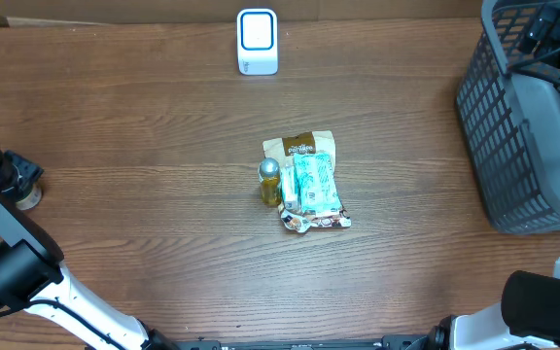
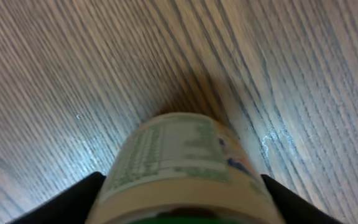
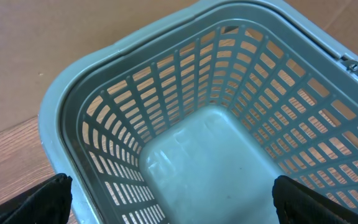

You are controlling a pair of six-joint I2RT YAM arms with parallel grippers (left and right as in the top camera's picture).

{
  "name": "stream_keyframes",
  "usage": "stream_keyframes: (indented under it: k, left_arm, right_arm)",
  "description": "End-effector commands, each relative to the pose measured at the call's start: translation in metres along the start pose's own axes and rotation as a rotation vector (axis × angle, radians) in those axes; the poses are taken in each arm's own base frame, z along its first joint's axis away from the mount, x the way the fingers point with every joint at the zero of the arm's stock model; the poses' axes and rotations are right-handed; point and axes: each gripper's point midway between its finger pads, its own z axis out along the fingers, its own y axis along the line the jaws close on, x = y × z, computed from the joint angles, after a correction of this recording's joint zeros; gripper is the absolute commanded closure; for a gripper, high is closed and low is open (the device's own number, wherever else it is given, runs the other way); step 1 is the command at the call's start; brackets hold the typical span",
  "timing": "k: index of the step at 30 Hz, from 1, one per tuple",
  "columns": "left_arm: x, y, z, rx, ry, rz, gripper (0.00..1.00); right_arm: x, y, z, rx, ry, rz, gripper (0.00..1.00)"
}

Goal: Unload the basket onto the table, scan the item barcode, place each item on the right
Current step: 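Set the jar down at the left table edge and open left gripper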

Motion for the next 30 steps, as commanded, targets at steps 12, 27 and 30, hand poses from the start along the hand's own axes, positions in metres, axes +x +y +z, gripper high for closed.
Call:
stream_keyframes:
  k: [12, 27, 30]
  left_arm:
    - [-0.04, -0.01, -0.054, 0.078, -0.078, -0.026, 0.0]
    - [-0.034, -0.073, -0.236, 0.548, -0.117, -0.023, 0.01]
    - [-0.006, -0.103, -0.251, 0.66, -0.043, 0.081, 0.04]
  right_arm:
    - [-0.009, -0.002, -0.009, 0.005, -0.032, 0.009, 0.0]
    - [-0.009, -0.002, -0.009, 0.004, -0.032, 0.009, 0.0]
    - [-0.009, -0.002, -0.009, 0.005, -0.032, 0.009, 0.0]
